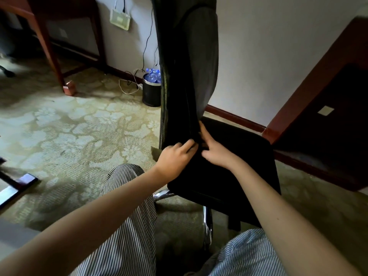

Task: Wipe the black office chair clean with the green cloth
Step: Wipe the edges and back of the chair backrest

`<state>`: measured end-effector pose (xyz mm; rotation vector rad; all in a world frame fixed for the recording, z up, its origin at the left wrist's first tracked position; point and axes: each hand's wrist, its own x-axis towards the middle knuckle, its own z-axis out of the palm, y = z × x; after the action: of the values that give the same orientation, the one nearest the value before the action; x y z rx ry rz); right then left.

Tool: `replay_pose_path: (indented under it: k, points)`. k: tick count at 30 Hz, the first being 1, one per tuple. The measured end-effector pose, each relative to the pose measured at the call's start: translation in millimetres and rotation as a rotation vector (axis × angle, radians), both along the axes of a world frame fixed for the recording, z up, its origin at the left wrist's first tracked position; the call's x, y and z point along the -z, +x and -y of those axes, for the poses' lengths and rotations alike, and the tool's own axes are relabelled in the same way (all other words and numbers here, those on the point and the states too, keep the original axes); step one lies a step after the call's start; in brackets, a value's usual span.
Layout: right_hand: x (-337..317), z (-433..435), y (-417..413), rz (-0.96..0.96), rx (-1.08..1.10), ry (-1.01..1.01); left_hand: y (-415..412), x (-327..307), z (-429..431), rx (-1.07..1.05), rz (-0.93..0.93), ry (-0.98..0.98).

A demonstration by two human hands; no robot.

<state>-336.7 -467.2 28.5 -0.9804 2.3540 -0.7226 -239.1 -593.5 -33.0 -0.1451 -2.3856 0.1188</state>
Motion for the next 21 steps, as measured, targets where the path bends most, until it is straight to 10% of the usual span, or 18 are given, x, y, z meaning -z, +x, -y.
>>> replay_pose_path:
  k: [21]
  points:
    - [-63.7,37.5,13.1,-0.002,0.017,-0.534,28.8,-111.3,34.6,0.104,-0.423,0.220]
